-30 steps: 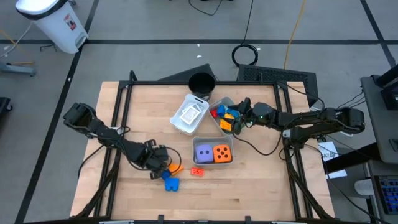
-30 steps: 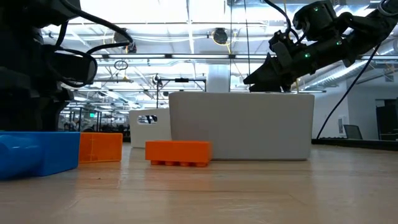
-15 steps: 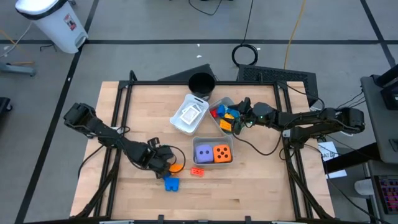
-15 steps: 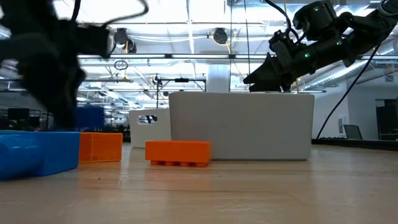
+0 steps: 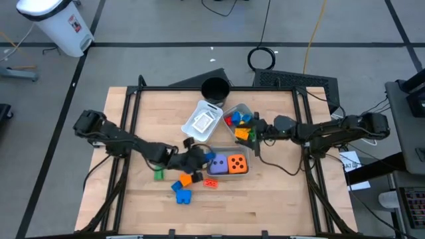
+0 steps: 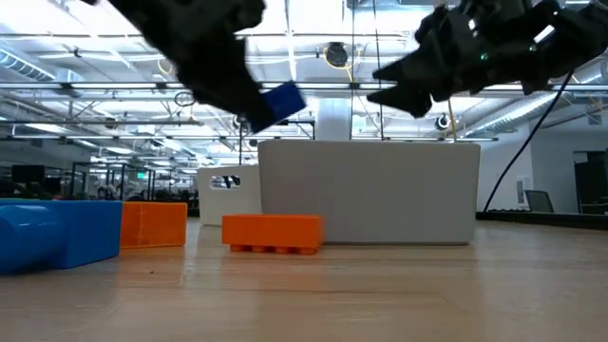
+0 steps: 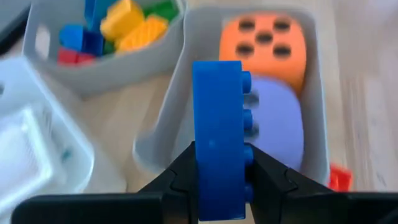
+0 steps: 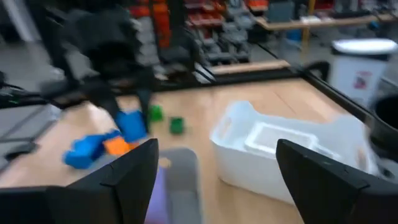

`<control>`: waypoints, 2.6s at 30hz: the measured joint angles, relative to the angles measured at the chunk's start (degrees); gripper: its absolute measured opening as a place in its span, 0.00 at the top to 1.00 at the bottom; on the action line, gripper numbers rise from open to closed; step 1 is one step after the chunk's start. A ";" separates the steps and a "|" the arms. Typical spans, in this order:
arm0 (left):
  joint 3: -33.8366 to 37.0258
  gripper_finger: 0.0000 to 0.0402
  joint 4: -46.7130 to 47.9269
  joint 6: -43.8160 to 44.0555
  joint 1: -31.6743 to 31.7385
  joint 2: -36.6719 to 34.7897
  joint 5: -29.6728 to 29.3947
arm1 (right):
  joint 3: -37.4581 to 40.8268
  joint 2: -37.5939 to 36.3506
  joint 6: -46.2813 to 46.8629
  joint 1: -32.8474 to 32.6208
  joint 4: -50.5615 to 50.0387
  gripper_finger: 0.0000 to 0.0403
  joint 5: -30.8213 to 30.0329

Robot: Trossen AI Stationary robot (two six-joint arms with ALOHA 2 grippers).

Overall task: Pick & Place Toys
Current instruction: Put the dark blue game piece into the top gray bin

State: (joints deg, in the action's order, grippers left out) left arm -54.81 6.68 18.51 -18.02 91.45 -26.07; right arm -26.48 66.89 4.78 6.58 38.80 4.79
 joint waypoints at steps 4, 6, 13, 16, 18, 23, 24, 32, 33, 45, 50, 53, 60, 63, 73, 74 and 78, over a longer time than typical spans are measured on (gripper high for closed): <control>0.00 0.76 -9.49 -5.10 2.72 3.64 0.84 | -0.03 -0.02 0.11 -2.08 1.86 0.25 -0.09; 0.00 0.76 -13.22 -6.89 4.03 5.08 3.55 | -0.30 0.12 0.45 -2.58 1.02 0.25 -0.02; 0.00 0.76 -18.39 -7.88 6.28 5.42 7.74 | -2.95 7.28 0.66 -3.64 0.81 0.25 4.27; 0.00 0.76 -20.46 -7.94 6.43 5.28 7.79 | -5.30 12.17 0.73 -3.96 0.51 0.25 4.64; 0.11 0.76 -20.12 -8.33 6.38 5.28 7.89 | -6.97 15.04 0.57 -4.32 0.34 0.25 6.25; 0.00 0.76 -20.22 -7.73 6.18 5.25 8.02 | -11.24 20.74 0.54 -5.35 1.40 0.25 13.51; 0.00 0.76 -20.28 -7.81 6.02 5.26 7.94 | -11.68 21.28 0.51 -5.58 1.72 0.25 13.48; -0.02 0.76 -20.41 -8.32 5.46 5.25 7.98 | -12.22 21.33 2.00 -5.96 3.24 0.32 13.34; -0.02 0.76 -20.44 -8.31 5.47 5.25 7.98 | -12.22 21.33 2.39 -5.96 3.26 0.35 13.30; 0.02 0.67 -21.73 -2.48 5.57 5.30 8.07 | -12.17 21.22 -1.92 -6.35 2.85 0.86 11.59; 0.02 0.52 -21.89 7.15 5.61 5.31 8.55 | -12.16 19.27 -2.81 -5.64 0.01 0.86 13.46; 0.02 0.46 -20.95 3.82 5.88 3.49 10.98 | -12.15 15.74 -2.89 -4.05 -6.20 0.86 13.37; -0.15 0.40 -17.32 2.17 6.08 -1.74 13.97 | -12.08 4.85 -3.47 -0.73 -23.88 0.86 4.21; -0.04 0.40 -17.08 2.15 5.76 -1.56 13.79 | -11.35 2.11 -4.01 -0.62 -27.21 0.86 -9.81; -0.02 0.39 -17.45 1.74 5.68 -0.97 12.50 | -4.85 5.59 0.31 6.91 -20.14 0.86 -25.80; -0.02 0.39 -17.47 1.64 5.68 -0.95 12.53 | -4.85 6.12 0.87 7.57 -20.17 0.86 -25.85; -0.02 0.39 -17.21 1.52 5.64 -0.95 12.51 | -4.89 7.44 2.22 9.05 -19.81 0.81 -25.69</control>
State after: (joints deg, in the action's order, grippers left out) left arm -54.83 -10.52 20.03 -12.38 90.50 -13.56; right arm -31.37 74.34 7.01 15.63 18.99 -20.91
